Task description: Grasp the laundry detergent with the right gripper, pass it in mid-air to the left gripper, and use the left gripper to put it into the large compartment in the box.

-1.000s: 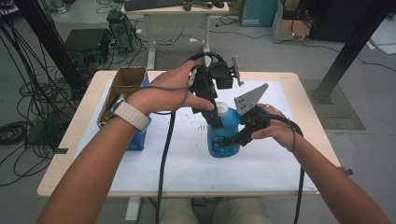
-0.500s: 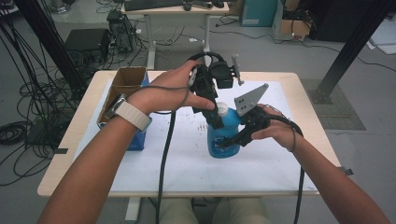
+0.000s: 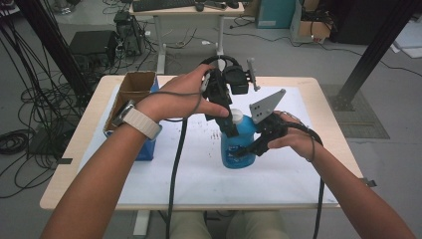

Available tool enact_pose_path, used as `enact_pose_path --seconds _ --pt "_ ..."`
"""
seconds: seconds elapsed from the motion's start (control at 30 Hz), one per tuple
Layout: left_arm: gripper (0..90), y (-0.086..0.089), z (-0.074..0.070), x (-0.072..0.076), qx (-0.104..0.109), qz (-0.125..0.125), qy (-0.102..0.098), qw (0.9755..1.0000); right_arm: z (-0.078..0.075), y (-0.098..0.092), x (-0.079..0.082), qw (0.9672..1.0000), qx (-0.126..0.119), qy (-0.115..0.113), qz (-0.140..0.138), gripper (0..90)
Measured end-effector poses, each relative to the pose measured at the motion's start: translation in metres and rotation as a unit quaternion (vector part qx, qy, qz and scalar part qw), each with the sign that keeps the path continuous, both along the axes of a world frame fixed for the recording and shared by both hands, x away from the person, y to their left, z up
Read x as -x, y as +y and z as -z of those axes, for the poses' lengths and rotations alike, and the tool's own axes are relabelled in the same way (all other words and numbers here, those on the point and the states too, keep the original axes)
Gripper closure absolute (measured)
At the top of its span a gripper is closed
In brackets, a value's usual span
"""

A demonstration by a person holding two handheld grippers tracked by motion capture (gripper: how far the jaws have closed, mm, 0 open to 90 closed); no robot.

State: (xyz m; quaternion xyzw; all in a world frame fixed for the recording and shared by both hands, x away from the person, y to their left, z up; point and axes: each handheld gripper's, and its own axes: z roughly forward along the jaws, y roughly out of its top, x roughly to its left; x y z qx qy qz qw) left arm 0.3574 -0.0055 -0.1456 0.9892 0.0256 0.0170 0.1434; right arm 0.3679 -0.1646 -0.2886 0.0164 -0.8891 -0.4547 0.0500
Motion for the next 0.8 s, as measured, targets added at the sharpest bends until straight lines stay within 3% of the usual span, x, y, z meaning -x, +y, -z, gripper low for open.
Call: enact_pose_path --seconds 0.8 --pt "6.0 -0.0001 0.0001 0.0 0.0 -0.001 -0.001 1.0 -0.0004 -0.001 0.0003 1.0 0.0 -0.001 0.006 42.8"
